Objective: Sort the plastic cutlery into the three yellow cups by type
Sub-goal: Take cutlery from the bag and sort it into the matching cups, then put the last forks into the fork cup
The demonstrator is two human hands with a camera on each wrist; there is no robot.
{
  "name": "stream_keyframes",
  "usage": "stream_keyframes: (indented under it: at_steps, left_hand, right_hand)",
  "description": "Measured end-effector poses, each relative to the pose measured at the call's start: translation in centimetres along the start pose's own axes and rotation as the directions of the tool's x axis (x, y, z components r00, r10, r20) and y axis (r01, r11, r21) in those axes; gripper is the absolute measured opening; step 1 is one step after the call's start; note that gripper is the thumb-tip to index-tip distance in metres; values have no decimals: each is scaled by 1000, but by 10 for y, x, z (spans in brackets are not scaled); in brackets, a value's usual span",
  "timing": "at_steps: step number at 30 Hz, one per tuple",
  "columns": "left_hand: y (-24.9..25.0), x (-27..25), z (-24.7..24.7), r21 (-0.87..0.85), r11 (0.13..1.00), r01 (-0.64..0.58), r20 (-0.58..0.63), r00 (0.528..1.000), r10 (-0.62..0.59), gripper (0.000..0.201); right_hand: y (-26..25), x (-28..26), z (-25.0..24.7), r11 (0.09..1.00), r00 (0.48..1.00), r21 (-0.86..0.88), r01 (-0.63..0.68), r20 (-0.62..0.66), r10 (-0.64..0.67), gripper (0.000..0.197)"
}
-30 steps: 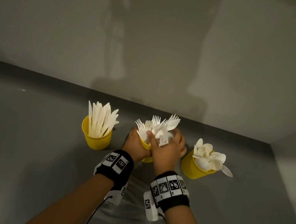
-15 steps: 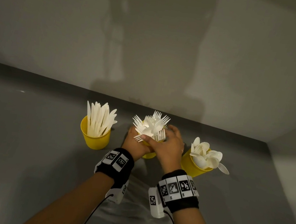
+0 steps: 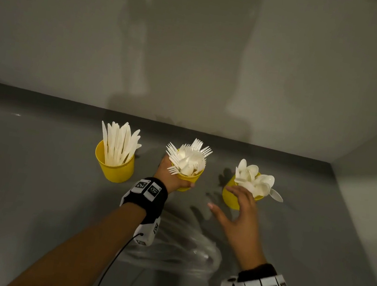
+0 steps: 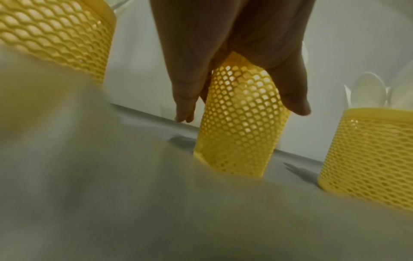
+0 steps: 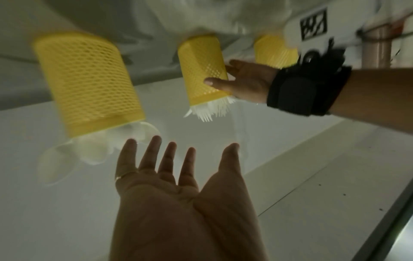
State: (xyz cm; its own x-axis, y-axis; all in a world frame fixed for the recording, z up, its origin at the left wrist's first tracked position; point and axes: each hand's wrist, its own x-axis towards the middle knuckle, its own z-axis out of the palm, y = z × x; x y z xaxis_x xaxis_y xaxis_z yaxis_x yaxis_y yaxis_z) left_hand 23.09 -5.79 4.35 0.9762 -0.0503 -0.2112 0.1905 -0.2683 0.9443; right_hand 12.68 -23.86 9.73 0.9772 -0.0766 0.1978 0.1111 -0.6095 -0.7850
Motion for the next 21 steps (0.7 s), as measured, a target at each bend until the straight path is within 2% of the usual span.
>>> stream_keyframes:
  at_steps: [2,3,4,6,8,10,14,17,18,21]
  left_hand:
    - [-9,3,-3,63,998,22,-1,1000,-22,120]
    - [-4,-3,-8,81,995,50,-2,999,-50,128]
    - [3,-12,-14,95,991,90,-5,996,-90,127]
    - [15,-30,-28,155,975,156,-13,988,-156,106]
    - [14,-46,-46,207,963,174,-12,984,-176,94]
    - [10,-68,-64,180,968,172,22,984,-179,91]
    - [-8,-119,-97,52,984,168,-15,986,-167,58]
    - [-35,-158,-118,72,982,173,-1,985,-173,39]
    - [-45,-171,-123,70,980,187,1,982,-188,36]
    - [-74,-212,-134,139,969,206,-4,978,-207,29]
  right_hand:
    - [8,-23,-6,1000,999,26,-7,49,5,64]
    - [11,-33,-7,999,997,46,-19,71,16,64]
    - [12,-43,-6,998,995,59,-28,94,22,65]
    - [13,-58,2,999,987,-16,-31,155,33,81]
    - [8,-67,15,960,957,-278,23,284,59,110]
    - [4,-72,35,868,912,-481,125,400,90,126]
    - [11,-74,80,820,860,-521,237,506,73,116]
    - [15,-79,97,792,816,-562,238,558,151,100]
    - [15,-82,99,784,812,-569,247,564,154,95]
    - [18,-91,98,807,860,-547,223,500,101,83]
